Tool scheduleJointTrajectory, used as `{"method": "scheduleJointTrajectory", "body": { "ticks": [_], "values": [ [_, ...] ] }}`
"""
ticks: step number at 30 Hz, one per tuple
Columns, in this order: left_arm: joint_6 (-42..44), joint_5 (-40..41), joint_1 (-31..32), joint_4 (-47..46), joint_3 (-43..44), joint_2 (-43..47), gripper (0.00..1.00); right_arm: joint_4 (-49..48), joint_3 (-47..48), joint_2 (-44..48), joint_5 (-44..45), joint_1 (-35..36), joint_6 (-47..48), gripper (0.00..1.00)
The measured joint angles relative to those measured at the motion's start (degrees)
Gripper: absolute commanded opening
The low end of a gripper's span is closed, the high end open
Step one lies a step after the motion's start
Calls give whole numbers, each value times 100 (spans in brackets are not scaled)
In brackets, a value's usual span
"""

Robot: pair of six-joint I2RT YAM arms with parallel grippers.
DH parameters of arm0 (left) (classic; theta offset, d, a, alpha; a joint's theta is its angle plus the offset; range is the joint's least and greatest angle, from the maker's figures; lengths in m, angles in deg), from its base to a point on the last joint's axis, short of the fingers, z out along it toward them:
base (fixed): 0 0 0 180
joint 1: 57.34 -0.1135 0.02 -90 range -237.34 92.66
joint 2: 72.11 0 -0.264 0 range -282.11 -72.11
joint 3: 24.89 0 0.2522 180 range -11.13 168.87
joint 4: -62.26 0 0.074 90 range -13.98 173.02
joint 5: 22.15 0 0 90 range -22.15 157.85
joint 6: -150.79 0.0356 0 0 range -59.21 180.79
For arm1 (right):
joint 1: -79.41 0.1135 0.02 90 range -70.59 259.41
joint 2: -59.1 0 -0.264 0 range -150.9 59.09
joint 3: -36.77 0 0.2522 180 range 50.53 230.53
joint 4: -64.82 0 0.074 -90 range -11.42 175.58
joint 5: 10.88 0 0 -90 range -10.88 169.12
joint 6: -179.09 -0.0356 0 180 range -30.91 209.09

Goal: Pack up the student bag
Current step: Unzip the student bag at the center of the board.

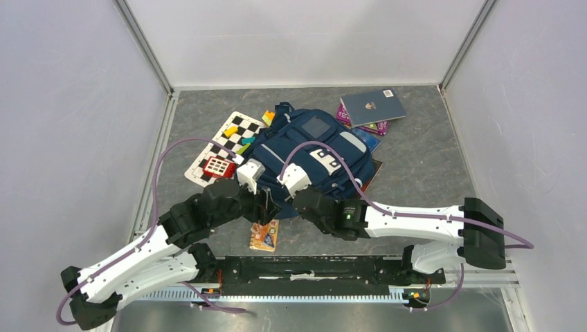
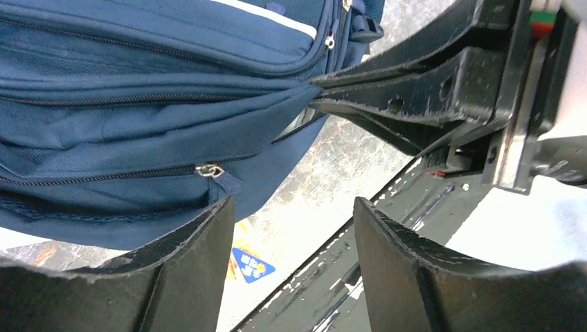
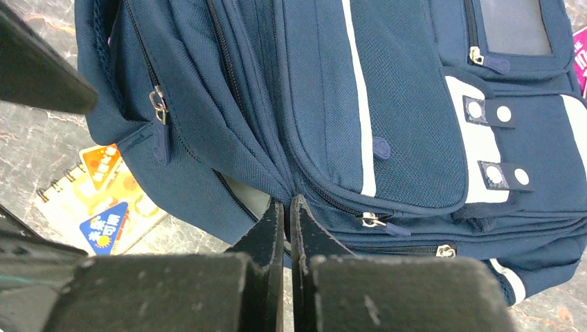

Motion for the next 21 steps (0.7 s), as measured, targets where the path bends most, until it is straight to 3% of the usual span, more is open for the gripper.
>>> {"method": "scheduleJointTrajectory", "body": {
  "ticks": [6, 10, 21],
  "values": [
    [-2, 669, 339, -48, -15, 92, 67, 142, 149, -39, -190, -162, -273, 0],
    [-76, 1180, 374, -48, -48, 44, 59, 173, 157, -39, -264, -190, -391, 0],
    [-588, 2253, 439, -37, -66, -595, 58, 186, 179, -131, -415, -219, -551, 0]
  ]
}}
